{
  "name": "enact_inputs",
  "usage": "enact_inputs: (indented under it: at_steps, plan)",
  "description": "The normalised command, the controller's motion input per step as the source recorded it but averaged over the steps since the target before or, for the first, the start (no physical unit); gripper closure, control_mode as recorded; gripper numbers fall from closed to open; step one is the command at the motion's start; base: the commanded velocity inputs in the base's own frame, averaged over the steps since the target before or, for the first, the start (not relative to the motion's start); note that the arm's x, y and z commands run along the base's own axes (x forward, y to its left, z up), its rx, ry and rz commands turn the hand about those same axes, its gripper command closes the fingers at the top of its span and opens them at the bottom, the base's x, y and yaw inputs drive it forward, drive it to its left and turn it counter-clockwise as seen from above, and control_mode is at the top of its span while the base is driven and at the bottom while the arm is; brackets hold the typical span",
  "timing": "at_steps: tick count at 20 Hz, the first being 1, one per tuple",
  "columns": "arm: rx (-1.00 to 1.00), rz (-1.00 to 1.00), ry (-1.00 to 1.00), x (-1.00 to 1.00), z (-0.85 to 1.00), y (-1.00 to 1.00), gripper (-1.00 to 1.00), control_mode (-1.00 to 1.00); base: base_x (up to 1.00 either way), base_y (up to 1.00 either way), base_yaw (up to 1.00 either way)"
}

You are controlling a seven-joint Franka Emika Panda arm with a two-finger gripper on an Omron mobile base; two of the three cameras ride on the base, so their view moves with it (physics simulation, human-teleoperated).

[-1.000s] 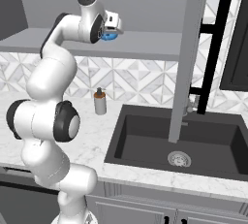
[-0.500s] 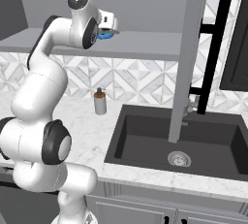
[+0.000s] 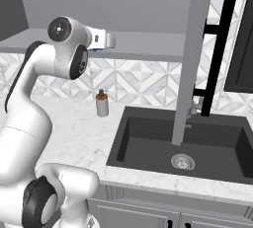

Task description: Gather all objects into one cabinet and sort the glasses and bowls to opposite sides.

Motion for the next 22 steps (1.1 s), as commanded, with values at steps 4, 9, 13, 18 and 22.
enact_inputs:
  at_steps: [4,9,13,18,22]
  plan:
    - [0.00,0.04,-0.01,-1.00,0.20,-0.04,1.00,-1.00,0.00,0.00,0.00]
    - [0.00,0.05,0.05,-1.00,0.09,-0.01,1.00,-1.00,0.00,0.00,0.00]
    - [0.00,0.00,0.23,-1.00,0.00,-0.01,1.00,-1.00,0.00,0.00,0.00]
    - [0.00,-0.03,0.24,-1.00,0.00,-0.01,1.00,-1.00,0.00,0.00,0.00]
    - [0.00,-0.09,0.14,-1.00,-0.06,0.00,1.00,-1.00,0.00,0.00,0.00]
